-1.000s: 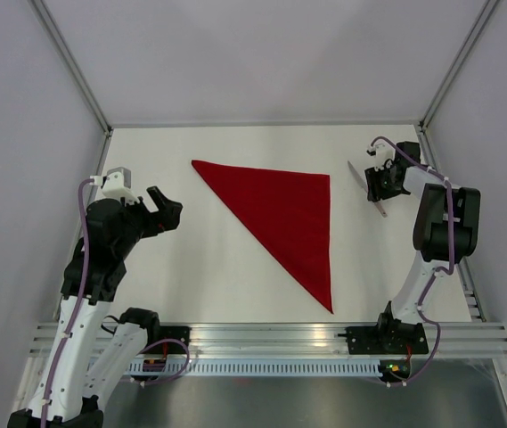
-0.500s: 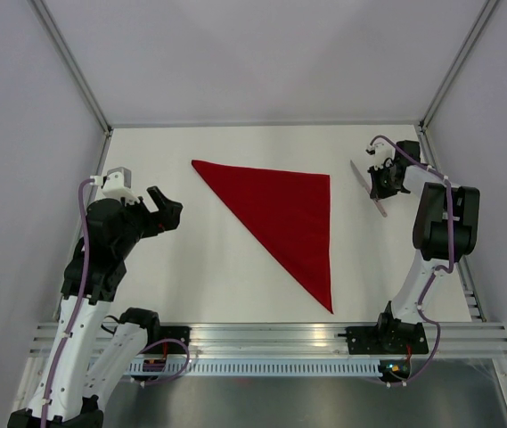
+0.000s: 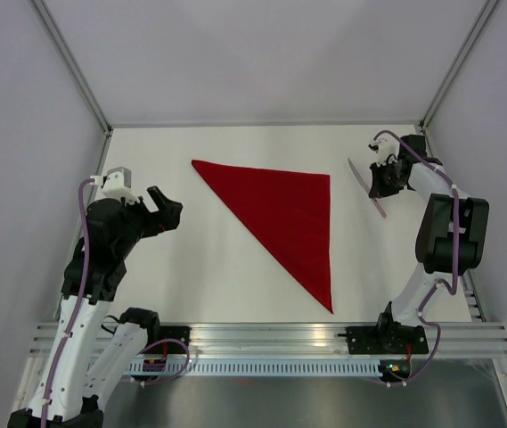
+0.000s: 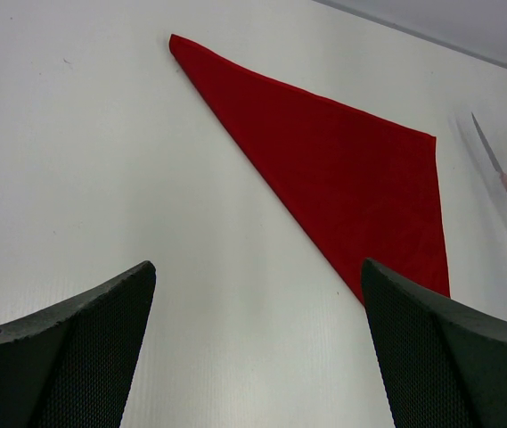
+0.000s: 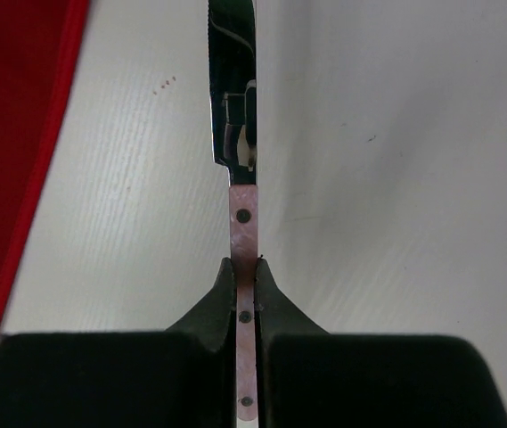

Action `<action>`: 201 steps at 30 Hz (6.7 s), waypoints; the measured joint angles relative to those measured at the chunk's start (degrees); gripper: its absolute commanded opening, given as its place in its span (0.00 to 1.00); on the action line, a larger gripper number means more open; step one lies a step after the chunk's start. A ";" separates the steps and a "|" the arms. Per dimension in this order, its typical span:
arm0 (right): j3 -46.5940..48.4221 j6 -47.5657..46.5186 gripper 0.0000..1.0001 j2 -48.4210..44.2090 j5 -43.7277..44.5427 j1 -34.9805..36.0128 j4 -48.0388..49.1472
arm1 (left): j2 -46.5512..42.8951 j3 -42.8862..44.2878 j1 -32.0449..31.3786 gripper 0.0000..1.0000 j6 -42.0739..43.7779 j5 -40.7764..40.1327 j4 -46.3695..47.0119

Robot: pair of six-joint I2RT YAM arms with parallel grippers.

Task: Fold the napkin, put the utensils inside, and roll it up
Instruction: Grab a utensil with the right arm, then place the utensil onto the napkin, then fold the napkin

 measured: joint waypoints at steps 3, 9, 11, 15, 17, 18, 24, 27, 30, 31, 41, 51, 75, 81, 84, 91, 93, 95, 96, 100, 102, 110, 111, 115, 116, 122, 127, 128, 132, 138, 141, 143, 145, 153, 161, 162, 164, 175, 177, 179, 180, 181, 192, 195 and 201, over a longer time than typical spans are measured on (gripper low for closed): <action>0.00 1.05 0.00 -3.15 -0.72 0.92 -1.27 | 0.02 0.00 0.00 1.00 0.00 0.00 -0.02; -0.02 5.44 0.01 -8.74 -0.57 8.35 -1.73 | 0.22 0.00 0.00 1.00 0.00 0.00 -0.02; -0.02 7.41 0.01 -10.01 -0.28 12.63 -1.40 | 0.37 0.00 0.00 1.00 0.00 0.00 -0.02; -0.02 11.34 0.01 -10.71 0.57 21.49 -0.02 | 0.63 0.00 0.00 1.00 0.00 0.00 -0.02; -0.02 13.35 0.00 -10.56 1.38 25.90 0.24 | 0.68 0.00 0.00 1.00 0.00 0.00 0.00; -0.02 14.27 0.00 -10.40 1.73 27.78 0.63 | 0.72 0.00 0.00 1.00 0.00 0.00 -0.02; -0.02 18.64 0.00 -6.34 4.17 36.13 3.48 | 0.90 0.00 0.00 1.00 0.00 0.00 0.00; 0.00 20.70 0.00 -3.45 5.40 39.39 4.39 | 0.90 0.00 0.00 1.00 0.00 0.00 -0.02; 0.00 21.90 0.00 -1.36 6.69 42.21 5.31 | 0.87 0.00 0.00 1.00 0.00 0.00 -0.02; 0.00 22.14 0.01 -0.85 7.21 43.25 5.62 | 0.87 0.00 0.00 1.00 0.00 0.00 0.00; 0.00 24.50 0.00 0.90 9.84 48.52 8.98 | 0.87 0.00 0.00 1.00 0.00 0.00 -0.02; -0.02 27.04 0.00 2.58 11.04 48.83 11.13 | 0.87 0.00 0.00 1.00 0.00 0.00 -0.02; -0.02 27.61 0.00 6.16 10.75 49.40 11.54 | 0.87 0.00 0.00 1.00 0.00 0.02 -0.02; -0.02 27.61 0.01 6.16 10.43 49.40 11.52 | 0.87 0.00 0.00 1.00 0.00 0.00 0.00; -0.02 27.63 0.00 6.16 10.19 49.40 11.54 | 0.87 0.00 0.00 1.00 0.00 0.02 -0.02; -0.02 27.91 0.00 6.16 9.53 49.40 11.52 | 0.90 0.00 0.00 1.00 0.00 0.00 0.00; -0.02 28.04 0.00 6.16 9.51 49.40 11.54 | 0.90 0.00 0.00 1.00 0.00 0.02 -0.02; -0.02 28.17 0.00 6.19 9.51 49.40 11.54 | 0.90 0.00 0.00 1.00 0.02 0.02 -0.02; -0.02 28.22 0.01 6.16 9.51 49.40 11.54 | 0.90 0.00 0.00 1.00 0.00 0.02 -0.02; -0.02 28.57 0.00 6.16 9.51 49.40 11.54 | 0.90 0.00 0.00 1.00 0.00 0.02 0.00; -0.02 28.85 0.00 6.16 9.51 49.40 11.54 | 0.90 0.00 0.00 1.00 0.00 0.02 0.00; -0.02 29.75 0.01 6.16 9.53 49.40 11.54 | 0.92 0.00 0.00 1.00 0.02 0.04 -0.02; -0.02 29.79 0.00 6.16 9.51 49.40 11.52 | 0.94 0.00 0.00 1.00 0.02 0.04 -0.02; -0.02 30.16 0.01 6.16 9.49 49.37 11.54 | 1.16 -0.02 0.00 1.00 0.00 0.04 -0.02; -0.02 30.18 0.00 6.16 9.44 49.37 11.54 | 1.18 0.00 0.00 1.00 0.02 0.04 -0.02; -0.02 30.47 0.21 6.16 8.74 49.22 11.54 | 1.27 0.00 0.00 1.00 0.02 0.07 -0.02; -0.02 30.62 0.37 6.03 7.91 48.96 11.54 | 1.53 -0.02 0.00 1.00 0.02 0.09 -0.02; -0.02 30.62 0.38 5.97 7.78 48.96 11.52 | 1.66 0.00 0.00 1.00 0.02 0.07 -0.02; -0.02 30.62 0.38 4.92 6.95 48.89 11.43 | 2.45 0.00 0.00 1.00 0.04 0.20 0.00; 1.20 30.45 0.41 1.70 5.75 47.69 9.53 | 4.83 0.61 0.00 1.00 0.76 3.52 0.09; 4.39 30.47 0.41 0.04 3.39 43.95 8.15 | 5.18 0.66 -0.96 1.00 0.70 6.23 1.66; 7.28 30.75 0.41 -1.44 0.81 39.12 7.21 | 5.03 0.33 -4.26 1.00 0.55 6.03 3.87; 9.49 31.01 0.42 -3.52 -1.14 32.89 7.08 | 4.57 -1.49 -12.87 1.00 0.28 3.54 7.76; 9.92 30.03 0.43 -15.04 -3.34 16.52 5.27 | 10.32 -15.52 -48.87 0.98 3.43 -14.82 25.73; 5.14 29.49 0.43 -17.00 -5.38 12.94 5.07 | 33.18 -21.94 -74.73 1.00 18.95 -33.46 53.00; 4.81 29.49 0.43 -16.83 -5.42 12.50 5.03 | 37.24 -21.94 -76.54 1.00 21.73 -34.82 57.70; 4.57 29.49 0.42 -16.44 -5.46 11.67 5.03 | 44.59 -22.03 -79.84 1.00 27.28 -36.13 65.81; 3.41 29.51 0.42 -16.41 -5.68 10.58 5.49 | 67.14 -15.87 -82.62 0.95 40.52 -32.92 87.95; 3.26 29.51 0.42 -16.41 -5.68 10.45 5.51 | 68.78 -13.79 -82.71 0.92 41.55 -32.22 89.15; 3.19 29.51 0.42 -16.41 -5.68 10.29 5.53 | 69.68 -12.50 -82.77 0.88 42.36 -31.67 89.50; 3.17 29.51 0.42 -16.41 -5.70 10.25 5.53 | 70.05 -12.02 -82.79 0.86 42.58 -31.41 89.50; 3.17 29.53 0.42 -16.44 -5.70 10.25 5.53 | 70.36 -11.65 -82.79 0.85 42.80 -31.10 89.42; 2.91 29.55 0.41 -16.44 -5.88 10.21 5.95 | 73.81 -9.66 -82.82 0.72 43.52 -28.46 86.12; 2.91 29.57 0.41 -16.46 -5.90 10.21 5.97 | 75.32 -8.94 -82.82 0.68 44.06 -28.65 86.16; 2.80 29.62 0.40 -16.46 -5.92 10.21 5.99 | 77.48 -7.08 -82.82 0.64 45.48 -29.05 87.10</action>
